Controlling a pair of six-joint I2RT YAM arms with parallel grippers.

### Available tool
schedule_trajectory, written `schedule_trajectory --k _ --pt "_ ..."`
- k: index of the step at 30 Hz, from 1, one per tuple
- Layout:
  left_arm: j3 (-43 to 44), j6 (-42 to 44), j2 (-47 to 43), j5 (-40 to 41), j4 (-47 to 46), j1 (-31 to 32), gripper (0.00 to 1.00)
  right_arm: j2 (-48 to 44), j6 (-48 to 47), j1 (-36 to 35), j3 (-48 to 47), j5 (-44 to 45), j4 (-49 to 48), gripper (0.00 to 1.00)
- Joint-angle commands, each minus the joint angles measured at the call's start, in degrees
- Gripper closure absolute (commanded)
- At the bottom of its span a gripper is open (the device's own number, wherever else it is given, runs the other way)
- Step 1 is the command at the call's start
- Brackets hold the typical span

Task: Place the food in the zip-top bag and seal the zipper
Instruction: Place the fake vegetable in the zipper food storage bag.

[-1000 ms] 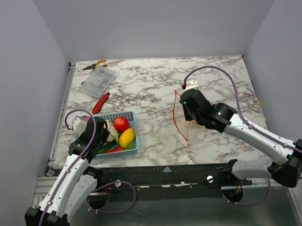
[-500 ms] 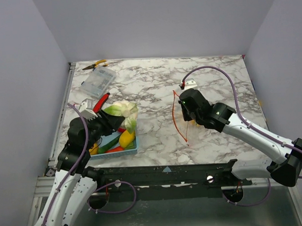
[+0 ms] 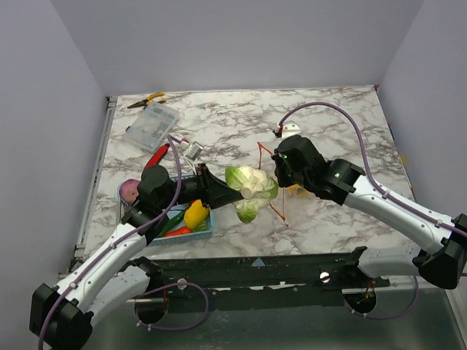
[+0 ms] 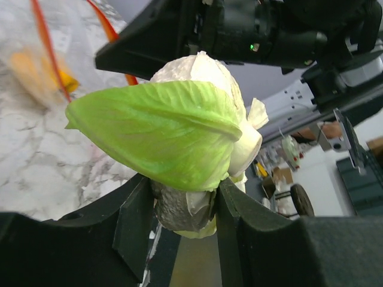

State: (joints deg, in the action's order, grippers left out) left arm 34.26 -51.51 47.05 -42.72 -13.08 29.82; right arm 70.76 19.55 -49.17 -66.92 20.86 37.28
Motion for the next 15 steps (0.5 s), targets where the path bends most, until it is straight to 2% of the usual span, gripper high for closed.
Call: schedule_trajectory --k 1,4,11,13,15 --pt "-1.6 -2.5 4.7 1.2 -13.6 3.7 0.96 -1.6 0.9 -0.1 -0.1 -3.5 -2.3 0.99" --pt "-2.7 -3.2 7.9 3.4 -15.5 3.8 1.00 -2.3 1.2 -0.1 0.2 -4.4 -3.0 0.99" --pt "-1.2 -4.2 15.5 3.0 -19.1 4.2 1.00 -3.2 1.8 -0.1 1.0 -7.8 -5.5 0.99" --pt "-0.6 -4.2 16.7 3.8 -17.4 4.2 1.00 -3.1 1.9 -0.1 1.1 -8.4 -6.0 0.99" --pt "1.4 -2.6 17.5 6.5 -9.4 4.2 1.00 -2.8 1.9 -0.1 1.1 -8.7 -6.1 0.99"
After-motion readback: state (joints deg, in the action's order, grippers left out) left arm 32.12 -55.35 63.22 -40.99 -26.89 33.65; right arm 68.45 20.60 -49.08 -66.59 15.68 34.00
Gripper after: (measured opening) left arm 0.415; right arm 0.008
